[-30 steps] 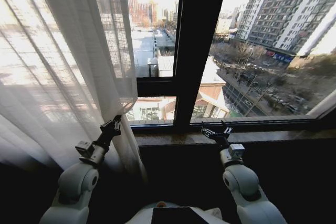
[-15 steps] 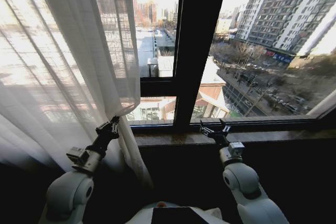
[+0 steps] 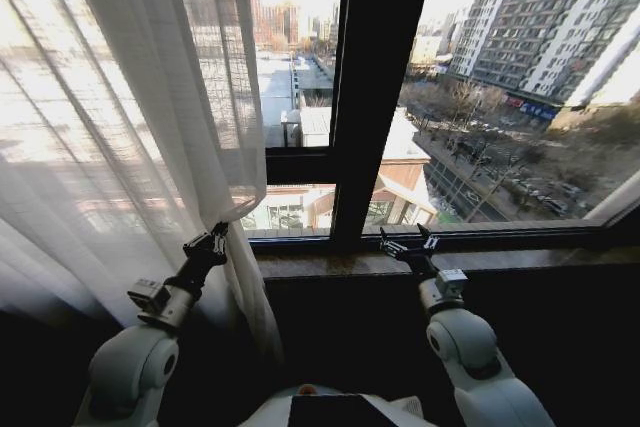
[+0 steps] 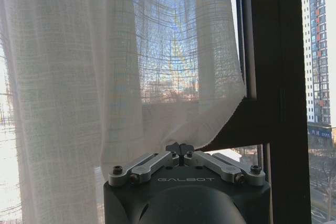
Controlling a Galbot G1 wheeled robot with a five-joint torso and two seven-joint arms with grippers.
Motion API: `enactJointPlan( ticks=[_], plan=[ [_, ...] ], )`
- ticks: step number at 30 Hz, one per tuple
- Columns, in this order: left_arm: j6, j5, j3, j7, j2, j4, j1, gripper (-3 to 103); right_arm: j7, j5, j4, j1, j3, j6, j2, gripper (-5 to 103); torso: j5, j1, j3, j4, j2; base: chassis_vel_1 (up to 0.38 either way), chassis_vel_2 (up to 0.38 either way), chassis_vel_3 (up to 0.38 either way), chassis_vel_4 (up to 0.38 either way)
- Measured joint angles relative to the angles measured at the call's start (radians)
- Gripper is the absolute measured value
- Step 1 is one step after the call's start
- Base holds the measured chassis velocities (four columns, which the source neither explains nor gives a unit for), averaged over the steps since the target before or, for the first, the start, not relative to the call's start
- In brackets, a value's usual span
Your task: Open the curtains by pulling them apart, changing their state from closed to fully open.
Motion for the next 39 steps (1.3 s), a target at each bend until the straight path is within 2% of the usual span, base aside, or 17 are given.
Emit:
enactJointPlan(
  ticks=[13,39],
  plan=[
    [-0.016,0.019,0.003,0.000,-0.013,0.005,0.004,0,0.000,-0.004,0.004,-0.003,-0.005,-0.002,-0.002,100,0.0002,0.000,0.000,0.0000,0.000,0.113,0.104,-0.100,-0.110],
    [-0.023,0.045,0.013,0.000,-0.029,-0.001,0.009,0,-0.002,-0.011,0.015,-0.019,-0.008,-0.003,0.007,100,-0.0004,0.000,0.000,0.0001,0.000,0.295,0.293,-0.301,-0.290]
  ],
)
